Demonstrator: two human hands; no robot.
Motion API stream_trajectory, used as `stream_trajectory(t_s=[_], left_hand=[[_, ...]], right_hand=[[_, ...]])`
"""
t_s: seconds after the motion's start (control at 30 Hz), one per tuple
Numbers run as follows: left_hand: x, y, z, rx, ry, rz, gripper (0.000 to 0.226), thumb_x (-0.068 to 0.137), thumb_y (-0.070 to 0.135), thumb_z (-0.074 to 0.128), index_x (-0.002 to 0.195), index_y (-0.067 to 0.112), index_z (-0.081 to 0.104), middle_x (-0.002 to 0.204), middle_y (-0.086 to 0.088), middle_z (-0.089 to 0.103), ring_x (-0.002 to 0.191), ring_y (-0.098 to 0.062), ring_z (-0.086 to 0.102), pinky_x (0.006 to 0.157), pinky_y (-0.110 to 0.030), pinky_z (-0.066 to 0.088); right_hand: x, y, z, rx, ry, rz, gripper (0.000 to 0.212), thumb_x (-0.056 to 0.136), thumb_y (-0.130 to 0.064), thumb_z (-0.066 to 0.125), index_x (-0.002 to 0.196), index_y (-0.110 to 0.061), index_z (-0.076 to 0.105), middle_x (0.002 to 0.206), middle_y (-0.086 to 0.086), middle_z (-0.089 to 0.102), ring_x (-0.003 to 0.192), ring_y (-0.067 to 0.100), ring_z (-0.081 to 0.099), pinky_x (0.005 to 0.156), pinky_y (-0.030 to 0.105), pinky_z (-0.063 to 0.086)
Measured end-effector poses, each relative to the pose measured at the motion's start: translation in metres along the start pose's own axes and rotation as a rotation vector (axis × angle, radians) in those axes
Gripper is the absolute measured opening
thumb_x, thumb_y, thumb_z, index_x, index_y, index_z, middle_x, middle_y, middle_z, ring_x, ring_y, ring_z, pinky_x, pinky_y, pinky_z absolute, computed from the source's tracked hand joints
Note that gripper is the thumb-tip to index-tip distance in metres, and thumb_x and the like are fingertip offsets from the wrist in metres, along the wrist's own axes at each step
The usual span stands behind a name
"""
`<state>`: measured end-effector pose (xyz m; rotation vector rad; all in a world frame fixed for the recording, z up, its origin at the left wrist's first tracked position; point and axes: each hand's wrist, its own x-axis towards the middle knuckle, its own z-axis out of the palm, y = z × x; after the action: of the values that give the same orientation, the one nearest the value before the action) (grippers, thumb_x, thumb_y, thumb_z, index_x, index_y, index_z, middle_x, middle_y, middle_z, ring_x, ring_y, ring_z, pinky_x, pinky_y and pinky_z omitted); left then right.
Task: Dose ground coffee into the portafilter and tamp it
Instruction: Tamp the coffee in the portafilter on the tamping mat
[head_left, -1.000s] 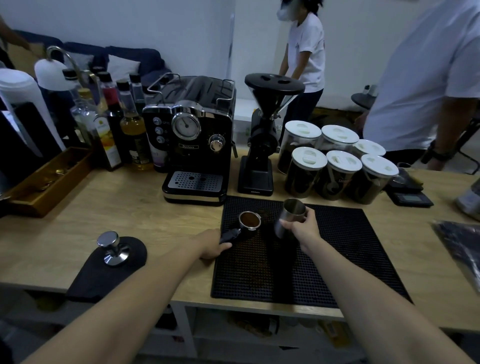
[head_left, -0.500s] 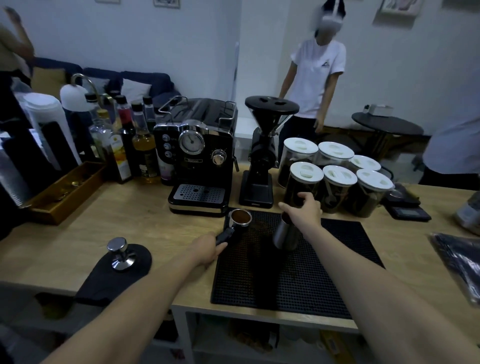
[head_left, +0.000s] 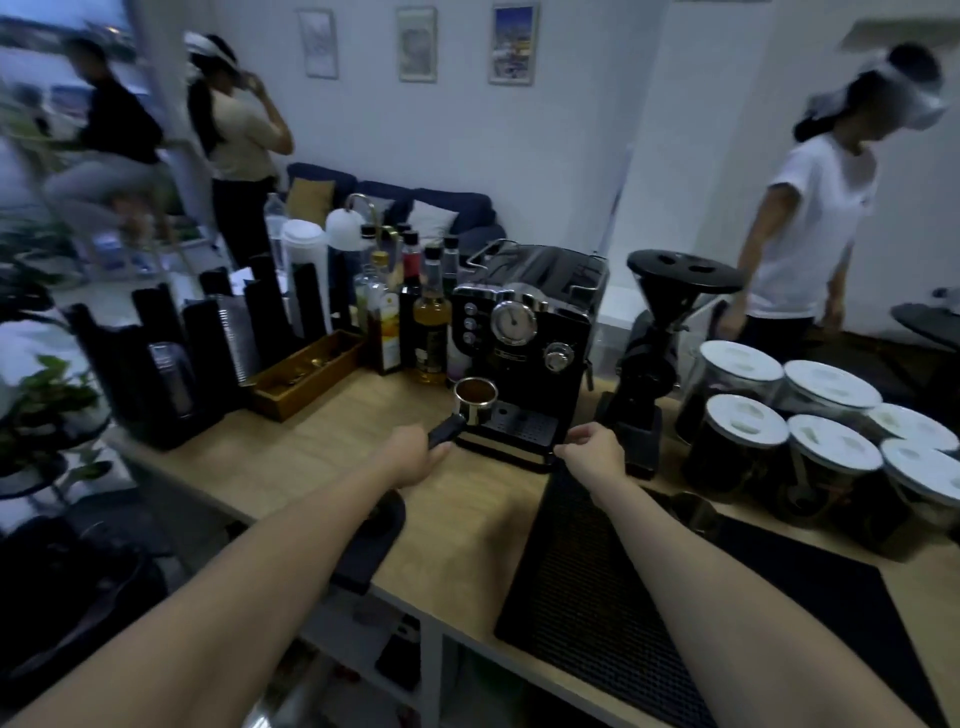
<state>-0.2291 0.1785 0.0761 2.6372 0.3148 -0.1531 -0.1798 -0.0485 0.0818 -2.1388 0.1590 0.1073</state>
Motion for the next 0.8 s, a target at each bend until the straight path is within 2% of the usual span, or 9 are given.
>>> stream_trajectory(t_s=[0.17, 0.27, 0.37, 0.5, 0.6, 0.67, 0.73, 0.8], left_hand=[[-0.013, -0.04, -0.043, 0.054, 0.082, -0.13, 0.049, 0.096, 0.041, 0.041, 0.114, -0.003, 0.054, 0.1, -0.022, 0.062, 0.094, -0.033, 0.06, 0.074, -0.036, 0.044], [-0.022, -0.073, -0.059, 0.063, 0.107, -0.195, 0.047, 0.095, 0.042, 0.043, 0.11, -0.001, 0.054, 0.091, -0.016, 0.06, 0.086, -0.03, 0.062, 0.065, -0.031, 0.042], [-0.028, -0.111, -0.067, 0.063, 0.092, -0.264, 0.044, 0.095, 0.042, 0.043, 0.108, 0.002, 0.056, 0.086, -0.012, 0.059, 0.074, -0.023, 0.058, 0.052, -0.025, 0.04], [-0.028, -0.151, -0.068, 0.05, 0.065, -0.312, 0.043, 0.094, 0.045, 0.042, 0.103, 0.005, 0.057, 0.071, -0.002, 0.053, 0.061, -0.014, 0.049, 0.049, -0.023, 0.034], [-0.023, -0.175, -0.064, 0.039, 0.047, -0.311, 0.042, 0.094, 0.045, 0.043, 0.099, 0.006, 0.058, 0.067, -0.001, 0.051, 0.061, -0.014, 0.05, 0.05, -0.023, 0.035], [-0.018, -0.189, -0.06, 0.02, 0.019, -0.306, 0.04, 0.094, 0.045, 0.044, 0.099, 0.007, 0.057, 0.066, 0.001, 0.05, 0.06, -0.013, 0.05, 0.049, -0.022, 0.035], [-0.011, -0.202, -0.053, -0.004, -0.015, -0.299, 0.04, 0.094, 0.045, 0.044, 0.102, 0.007, 0.053, 0.067, 0.002, 0.049, 0.06, -0.012, 0.049, 0.049, -0.022, 0.034], [-0.007, -0.212, -0.046, -0.034, -0.035, -0.28, 0.04, 0.094, 0.044, 0.044, 0.106, 0.007, 0.051, 0.07, 0.002, 0.05, 0.065, -0.014, 0.05, 0.05, -0.021, 0.035]], right_hand=[[-0.004, -0.031, 0.055, -0.014, -0.208, -0.077, 0.03, 0.086, -0.013, 0.064, 0.115, -0.01, 0.058, 0.116, 0.011, 0.059, 0.094, 0.021, 0.055, 0.072, 0.029, 0.044], [-0.014, -0.047, 0.092, -0.05, -0.318, -0.138, 0.034, 0.084, -0.015, 0.068, 0.116, -0.007, 0.059, 0.107, 0.01, 0.061, 0.1, 0.025, 0.06, 0.076, 0.032, 0.048], [-0.027, -0.059, 0.131, -0.105, -0.43, -0.207, 0.034, 0.082, -0.016, 0.071, 0.112, -0.005, 0.06, 0.095, 0.007, 0.061, 0.089, 0.021, 0.059, 0.073, 0.029, 0.047], [-0.034, -0.07, 0.174, -0.222, -0.53, -0.305, 0.044, 0.082, -0.025, 0.07, 0.12, -0.01, 0.053, 0.108, 0.012, 0.06, 0.09, 0.02, 0.057, 0.071, 0.028, 0.046], [-0.033, -0.075, 0.201, -0.407, -0.528, -0.436, 0.051, 0.082, -0.033, 0.068, 0.126, -0.015, 0.049, 0.116, 0.009, 0.056, 0.093, 0.018, 0.053, 0.067, 0.023, 0.041], [-0.031, -0.074, 0.217, -0.544, -0.514, -0.497, 0.044, 0.085, -0.035, 0.064, 0.121, -0.013, 0.051, 0.118, 0.009, 0.056, 0.099, 0.021, 0.054, 0.072, 0.028, 0.043], [-0.03, -0.07, 0.232, -0.669, -0.523, -0.522, 0.033, 0.088, -0.036, 0.058, 0.109, -0.011, 0.053, 0.112, 0.011, 0.057, 0.097, 0.026, 0.055, 0.076, 0.036, 0.047], [-0.029, -0.064, 0.24, -0.717, -0.526, -0.518, 0.022, 0.089, -0.034, 0.054, 0.096, -0.013, 0.048, 0.101, 0.011, 0.057, 0.089, 0.027, 0.055, 0.07, 0.038, 0.045]])
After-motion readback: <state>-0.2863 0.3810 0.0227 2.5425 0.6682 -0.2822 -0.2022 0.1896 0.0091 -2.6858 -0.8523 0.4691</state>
